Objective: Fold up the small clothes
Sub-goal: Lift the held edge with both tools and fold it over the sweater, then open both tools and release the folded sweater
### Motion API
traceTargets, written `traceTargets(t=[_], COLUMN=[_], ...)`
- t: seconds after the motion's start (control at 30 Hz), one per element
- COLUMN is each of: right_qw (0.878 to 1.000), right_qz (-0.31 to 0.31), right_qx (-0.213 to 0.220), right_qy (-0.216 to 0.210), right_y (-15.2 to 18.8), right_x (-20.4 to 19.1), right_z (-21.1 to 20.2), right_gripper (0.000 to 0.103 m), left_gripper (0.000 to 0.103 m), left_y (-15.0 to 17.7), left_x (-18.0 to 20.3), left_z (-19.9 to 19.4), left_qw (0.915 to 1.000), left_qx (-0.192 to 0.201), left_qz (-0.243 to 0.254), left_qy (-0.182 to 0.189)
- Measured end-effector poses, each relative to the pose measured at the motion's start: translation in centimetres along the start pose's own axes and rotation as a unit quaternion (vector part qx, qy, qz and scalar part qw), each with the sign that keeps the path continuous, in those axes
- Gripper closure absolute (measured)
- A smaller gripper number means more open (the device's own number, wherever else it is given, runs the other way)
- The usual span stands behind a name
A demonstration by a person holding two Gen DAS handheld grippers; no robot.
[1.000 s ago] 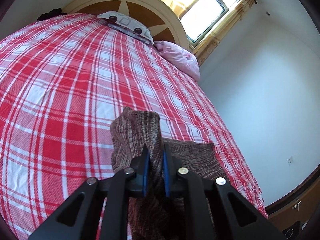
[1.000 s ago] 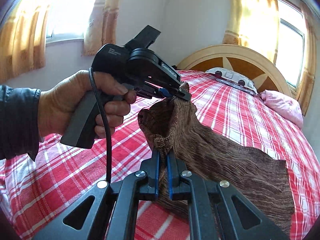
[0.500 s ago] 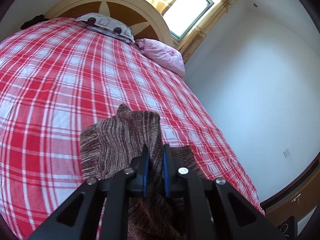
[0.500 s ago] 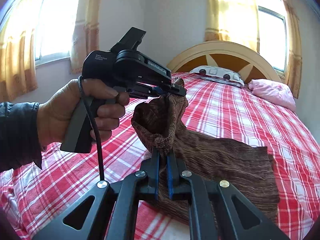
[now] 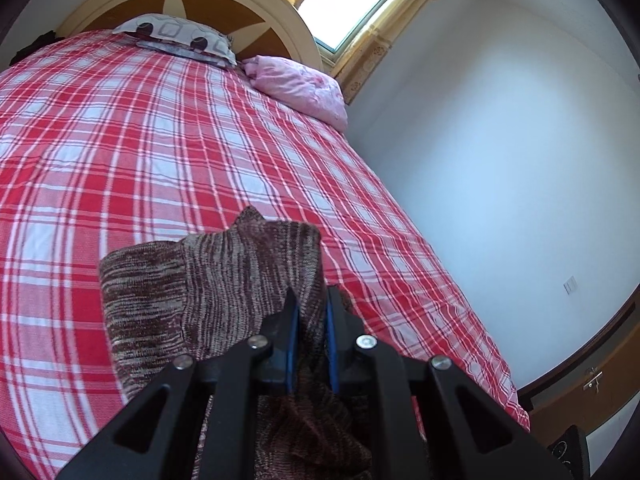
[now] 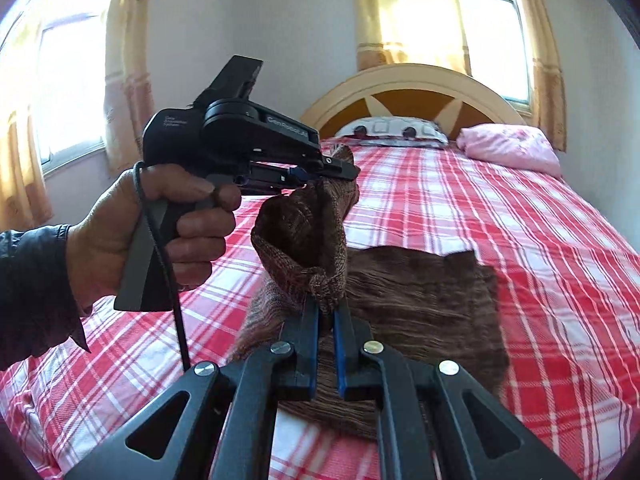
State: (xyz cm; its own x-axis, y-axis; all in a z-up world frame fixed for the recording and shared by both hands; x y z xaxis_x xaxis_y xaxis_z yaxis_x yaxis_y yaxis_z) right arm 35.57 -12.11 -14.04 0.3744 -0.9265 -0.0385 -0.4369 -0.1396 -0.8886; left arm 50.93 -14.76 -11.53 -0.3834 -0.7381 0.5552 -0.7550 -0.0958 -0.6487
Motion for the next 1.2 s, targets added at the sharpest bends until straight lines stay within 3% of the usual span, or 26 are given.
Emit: traceTargets(t=[0.53,0.93,1.03,1.13,1.2], right_qw=[0.993,0.981,0.977,0.974,0.973], right_qz=[0.101,0.163,0.187,0.198,0.205], right_qx=[-0.065,-0.107,-0.107,-0.106,-0.103], right_qy=[0.015,0.004,-0.001,-0.011,-0.015], right_y=[5.1,7.9,8.5,8.6,8.7], right_x=[9.3,11.9,12.6,12.8,13.0], right_z=[-0.2,-0.2,-0.3,-0.5,-0.7], right_gripper=[0.097,0.097,0.097,0.097,0.096], left_gripper=[0.091,0.089,0.085,0.069,0.035], left_y=[4.2,6.3,6.4,6.0,5.9], left_x=[4.0,5.9,6.3,6.9,6.9], left_z=[9.7,13.2,13.3,11.3,8.5], left_qw=[0.9957,0.9904,0.9882,0.9884,0.9874], left_qx=[-0.085,-0.117,-0.124,-0.109,-0.078], left_qz=[0.031,0.064,0.071,0.093,0.120], left_qy=[-0.017,-0.038,-0.054,-0.049,-0.068])
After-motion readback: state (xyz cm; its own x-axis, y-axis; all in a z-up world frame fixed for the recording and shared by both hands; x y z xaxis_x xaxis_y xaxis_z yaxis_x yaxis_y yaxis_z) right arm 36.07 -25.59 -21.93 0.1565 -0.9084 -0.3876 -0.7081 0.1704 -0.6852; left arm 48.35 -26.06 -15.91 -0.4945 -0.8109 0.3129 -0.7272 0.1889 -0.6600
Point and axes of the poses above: each gripper's, at about its wrist camera, not at the fingertips, and z roughly the way its jaws point, x to its right, y to its underside, the point moved 8 cm from there along z, roughly the way its jaws point, and after that the axes turned 1 degree about x, right-handed, at the moved point
